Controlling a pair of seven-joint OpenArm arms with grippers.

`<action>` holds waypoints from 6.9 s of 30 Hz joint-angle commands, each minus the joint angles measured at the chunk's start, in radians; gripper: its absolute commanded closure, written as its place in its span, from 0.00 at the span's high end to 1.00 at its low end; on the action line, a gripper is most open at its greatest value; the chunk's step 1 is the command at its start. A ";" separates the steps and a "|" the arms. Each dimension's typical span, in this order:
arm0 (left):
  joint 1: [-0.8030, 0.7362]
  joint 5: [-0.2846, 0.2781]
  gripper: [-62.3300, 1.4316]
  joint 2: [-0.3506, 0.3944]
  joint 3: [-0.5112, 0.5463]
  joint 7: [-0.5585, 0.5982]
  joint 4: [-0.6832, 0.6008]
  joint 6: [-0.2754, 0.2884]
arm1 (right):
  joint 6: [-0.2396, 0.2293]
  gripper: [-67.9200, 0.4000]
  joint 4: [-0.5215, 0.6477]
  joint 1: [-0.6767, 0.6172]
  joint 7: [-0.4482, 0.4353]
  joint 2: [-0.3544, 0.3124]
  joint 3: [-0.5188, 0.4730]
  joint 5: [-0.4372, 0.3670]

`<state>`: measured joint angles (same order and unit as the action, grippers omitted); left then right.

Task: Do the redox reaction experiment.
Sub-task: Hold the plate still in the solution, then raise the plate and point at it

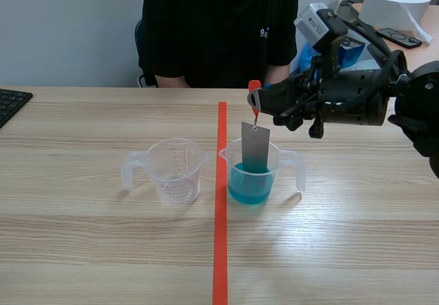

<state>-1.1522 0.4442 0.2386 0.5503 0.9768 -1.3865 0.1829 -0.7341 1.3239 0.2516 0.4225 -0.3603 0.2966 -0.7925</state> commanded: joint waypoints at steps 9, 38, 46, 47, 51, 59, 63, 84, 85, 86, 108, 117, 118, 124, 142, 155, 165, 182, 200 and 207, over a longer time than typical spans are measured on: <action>-0.009 -0.013 0.09 0.006 0.006 0.010 -0.006 -0.005 | -0.011 0.03 0.008 0.014 0.001 -0.014 0.000 0.004; -0.009 -0.013 0.09 0.006 0.006 -0.002 -0.001 -0.005 | -0.011 0.03 0.329 0.014 0.206 -0.086 -0.114 -0.208; -0.006 -0.013 0.09 0.007 0.006 -0.001 -0.001 -0.005 | -0.005 0.03 0.434 0.014 0.296 -0.086 -0.157 -0.283; -0.003 -0.013 0.09 0.008 0.006 -0.002 -0.001 -0.005 | 0.005 0.03 0.444 0.014 0.306 -0.086 -0.161 -0.292; 0.011 -0.013 0.09 0.009 0.006 0.000 -0.002 -0.005 | 0.013 0.03 0.476 0.014 0.338 -0.086 -0.180 -0.332; 0.014 -0.013 0.09 0.009 0.006 -0.001 -0.002 -0.005 | 0.035 0.03 0.499 0.014 0.351 -0.086 -0.194 -0.346; 0.014 -0.013 0.09 0.013 0.006 -0.001 -0.002 -0.005 | 0.035 0.03 0.499 0.014 0.354 -0.086 -0.194 -0.346; 0.328 -0.093 0.09 0.342 -0.030 -0.105 0.000 0.418 | 0.035 0.03 0.499 0.014 0.354 -0.085 -0.194 -0.350; 0.365 -0.116 0.09 0.365 -0.042 -0.126 0.000 0.455 | 0.035 0.03 0.499 0.014 0.354 -0.085 -0.194 -0.350; 0.402 -0.140 0.09 0.388 -0.058 -0.144 0.000 0.490 | 0.035 0.03 0.499 0.014 0.354 -0.085 -0.194 -0.352; 1.273 -0.690 0.09 0.404 -0.853 -0.578 0.249 0.513 | 0.035 0.03 0.499 0.014 0.354 -0.085 -0.194 -0.362; 1.428 -0.715 0.09 0.237 -1.017 -0.609 0.340 0.513 | 0.035 0.03 0.499 0.014 0.355 -0.085 -0.194 -0.362; 1.441 -0.715 0.09 0.220 -1.024 -0.623 0.340 0.513 | 0.035 0.03 0.499 0.014 0.356 -0.085 -0.194 -0.362; 1.494 -0.719 0.09 0.135 -1.051 -0.673 0.341 0.513 | 0.035 0.03 0.499 0.014 0.358 -0.085 -0.194 -0.364; 1.513 -0.721 0.09 0.045 -1.067 -0.742 0.347 0.513 | 0.035 0.03 0.499 0.014 0.358 -0.085 -0.194 -0.364; 1.513 -0.721 0.09 0.045 -1.067 -0.742 0.347 0.513 | 0.035 0.03 0.499 0.014 0.358 -0.085 -0.194 -0.364; 1.513 -0.721 0.09 0.045 -1.067 -0.742 0.347 0.513 | 0.035 0.03 0.499 0.014 0.358 -0.085 -0.194 -0.364; 1.509 -0.721 0.09 0.096 -1.066 -0.738 0.347 0.513 | 0.035 0.03 0.499 0.014 0.358 -0.085 -0.194 -0.364; 1.060 -0.736 0.09 0.540 -0.707 -0.389 0.346 0.510 | 0.035 0.03 0.499 0.014 0.358 -0.085 -0.194 -0.364; 0.665 -0.643 0.09 0.505 -0.399 -0.251 0.345 0.394 | 0.035 0.03 0.499 0.014 0.358 -0.085 -0.194 -0.364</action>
<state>-0.4706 -0.1993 0.7773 0.1490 0.7021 -1.0206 0.5812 -0.6998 1.8133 0.2489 0.7948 -0.4297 0.1123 -1.1397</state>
